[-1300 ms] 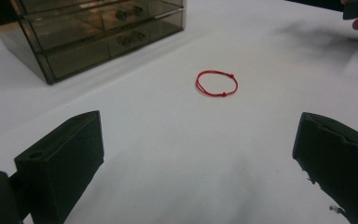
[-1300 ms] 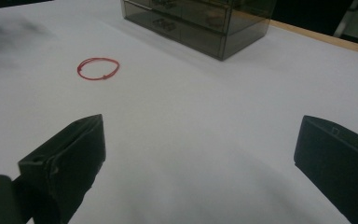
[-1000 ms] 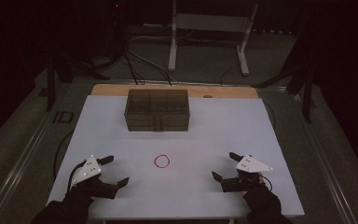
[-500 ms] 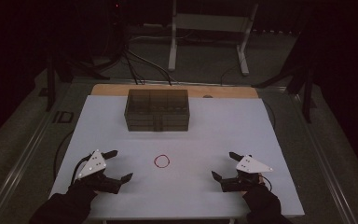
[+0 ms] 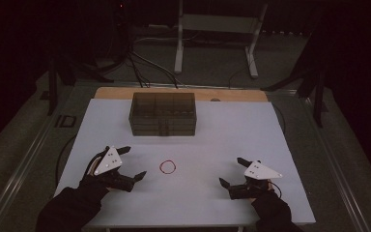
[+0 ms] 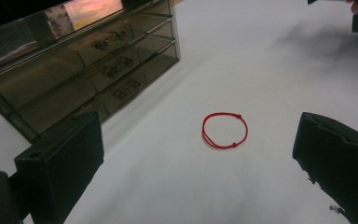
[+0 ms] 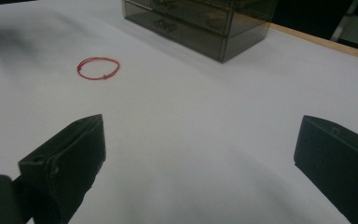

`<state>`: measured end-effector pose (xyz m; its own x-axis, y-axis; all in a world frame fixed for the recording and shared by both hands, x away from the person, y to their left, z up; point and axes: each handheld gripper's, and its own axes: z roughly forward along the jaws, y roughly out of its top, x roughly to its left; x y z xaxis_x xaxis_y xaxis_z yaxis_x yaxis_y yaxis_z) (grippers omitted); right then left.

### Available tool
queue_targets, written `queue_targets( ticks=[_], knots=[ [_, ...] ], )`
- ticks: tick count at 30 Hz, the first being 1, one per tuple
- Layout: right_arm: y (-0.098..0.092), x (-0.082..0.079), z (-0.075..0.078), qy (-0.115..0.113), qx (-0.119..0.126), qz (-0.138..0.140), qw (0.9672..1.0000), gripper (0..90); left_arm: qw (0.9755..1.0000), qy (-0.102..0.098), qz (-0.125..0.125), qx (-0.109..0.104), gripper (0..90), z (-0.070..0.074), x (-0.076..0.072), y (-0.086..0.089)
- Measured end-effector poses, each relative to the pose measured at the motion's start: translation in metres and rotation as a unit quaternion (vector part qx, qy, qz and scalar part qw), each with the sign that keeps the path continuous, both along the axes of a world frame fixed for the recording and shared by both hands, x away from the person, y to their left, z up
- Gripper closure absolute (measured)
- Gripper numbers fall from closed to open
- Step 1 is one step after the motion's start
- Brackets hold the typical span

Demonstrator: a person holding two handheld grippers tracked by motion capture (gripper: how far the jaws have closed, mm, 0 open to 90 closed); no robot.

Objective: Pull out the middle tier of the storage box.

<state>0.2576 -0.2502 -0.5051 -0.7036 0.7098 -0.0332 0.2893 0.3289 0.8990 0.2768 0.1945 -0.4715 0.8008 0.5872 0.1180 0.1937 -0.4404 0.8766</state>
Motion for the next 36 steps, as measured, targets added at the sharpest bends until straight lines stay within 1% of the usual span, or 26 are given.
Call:
queue_targets(
  ticks=[4,7,10,14,19,22,24,26,28,31,32,34,36],
  knots=[
    [0.0,0.0,0.001,-0.001,0.001,0.001,1.0,2.3,0.9999,-0.003,-0.005,0.013,3.5,0.001,0.004,-0.004],
    [0.0,0.0,0.0,0.001,0.002,0.001,1.0,2.3,0.9999,-0.005,-0.005,0.014,3.5,0.002,0.008,-0.005],
    [0.0,0.0,0.001,0.0,0.001,0.001,1.0,2.3,0.9997,-0.008,-0.009,0.023,3.5,0.004,0.012,-0.007],
    [0.0,0.0,0.001,0.0,0.003,0.002,1.0,2.3,0.9996,-0.011,-0.005,0.027,3.4,0.006,0.018,-0.011],
    [0.0,0.0,0.001,0.001,0.003,0.003,1.0,2.3,0.9989,-0.013,-0.003,0.045,3.5,0.007,0.025,-0.015],
    [0.0,0.0,0.001,0.0,0.003,0.003,1.0,2.3,0.9978,-0.017,-0.001,0.064,3.5,0.006,0.028,-0.018],
    [0.0,0.0,0.0,0.003,0.004,0.003,1.0,2.3,0.9968,-0.016,-0.003,0.078,3.5,0.006,0.03,-0.021],
    [0.0,0.0,0.001,0.001,0.004,0.003,1.0,2.3,0.9956,-0.02,0.0,0.091,3.5,0.005,0.032,-0.022],
    [0.0,0.0,0.0,0.001,0.002,0.004,1.0,2.3,0.9954,-0.019,0.0,0.095,3.5,0.005,0.034,-0.023],
    [0.001,0.0,0.0,0.003,0.004,0.004,1.0,2.3,0.9952,-0.017,0.007,0.096,3.5,0.004,0.038,-0.027],
    [0.001,0.0,0.001,0.001,0.004,0.004,1.0,2.3,0.9948,-0.018,0.008,0.099,3.5,0.004,0.039,-0.028],
    [0.001,0.0,0.0,0.002,0.002,0.005,1.0,2.3,0.9933,-0.024,0.012,0.113,3.5,0.003,0.041,-0.031],
    [0.0,0.001,0.0,0.003,0.004,0.004,1.0,2.3,0.9916,-0.032,0.009,0.125,3.5,0.001,0.042,-0.035]
  ],
)
